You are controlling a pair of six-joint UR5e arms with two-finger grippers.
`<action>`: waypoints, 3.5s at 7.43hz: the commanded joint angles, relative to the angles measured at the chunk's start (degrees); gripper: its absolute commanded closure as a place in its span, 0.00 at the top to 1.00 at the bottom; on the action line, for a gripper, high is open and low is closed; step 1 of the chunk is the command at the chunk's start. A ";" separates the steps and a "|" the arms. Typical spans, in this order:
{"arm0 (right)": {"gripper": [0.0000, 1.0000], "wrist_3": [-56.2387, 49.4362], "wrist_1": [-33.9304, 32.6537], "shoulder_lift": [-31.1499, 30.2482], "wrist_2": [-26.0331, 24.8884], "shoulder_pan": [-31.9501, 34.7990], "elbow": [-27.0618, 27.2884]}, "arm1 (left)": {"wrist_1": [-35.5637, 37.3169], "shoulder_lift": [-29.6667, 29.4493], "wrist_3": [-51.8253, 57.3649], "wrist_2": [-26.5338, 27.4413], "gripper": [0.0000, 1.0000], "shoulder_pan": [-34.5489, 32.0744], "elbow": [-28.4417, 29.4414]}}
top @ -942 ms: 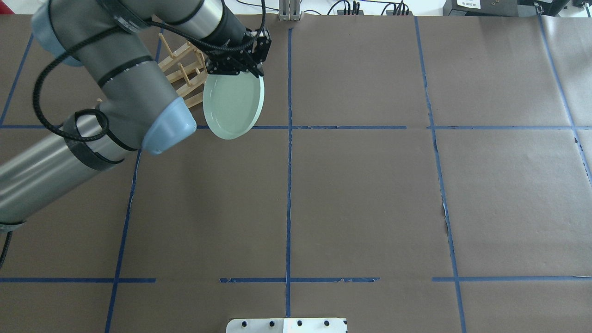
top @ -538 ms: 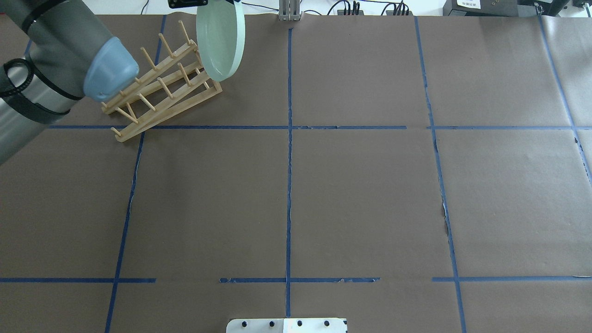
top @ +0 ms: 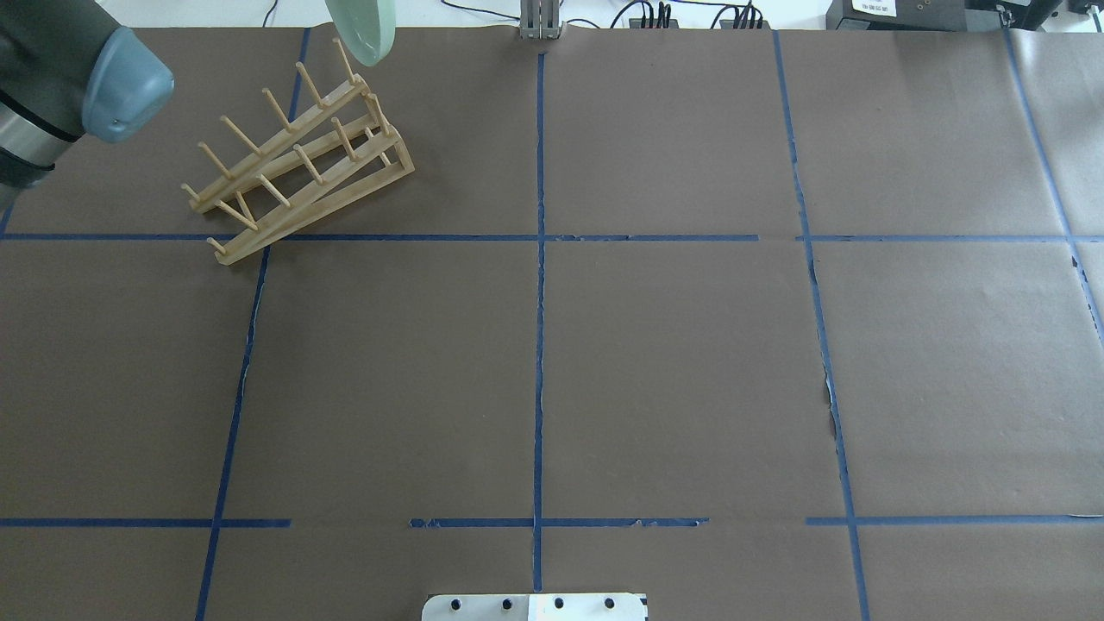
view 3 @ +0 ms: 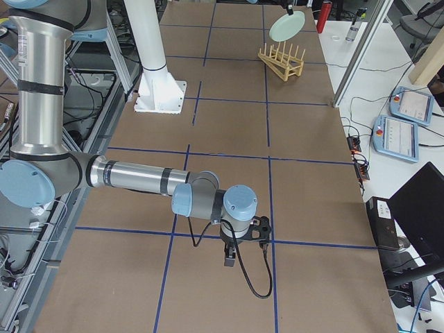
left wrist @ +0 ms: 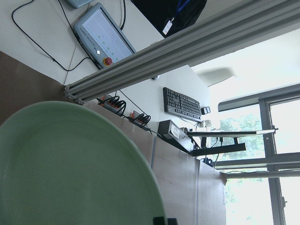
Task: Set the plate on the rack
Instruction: 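Lift the plate with the left gripper and tilt it upright, then lower the upright plate with the left gripper between the rack's dowels, then open the left gripper and pull it back from the plate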
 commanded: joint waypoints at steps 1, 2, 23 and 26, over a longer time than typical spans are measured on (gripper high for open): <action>1.00 0.00 0.00 0.00 0.00 0.00 0.09 | -9.29 1.96 -7.23 11.69 0.00 -0.25 2.90; 1.00 0.00 0.00 0.00 0.00 0.00 0.09 | -14.82 4.23 -7.52 13.58 0.00 -0.07 3.43; 1.00 0.00 0.00 0.00 0.00 -0.08 0.09 | -18.74 8.65 1.01 16.68 0.78 8.38 15.04; 1.00 0.00 0.00 0.00 0.00 -0.08 0.09 | -14.81 8.73 1.26 9.80 1.00 4.96 12.69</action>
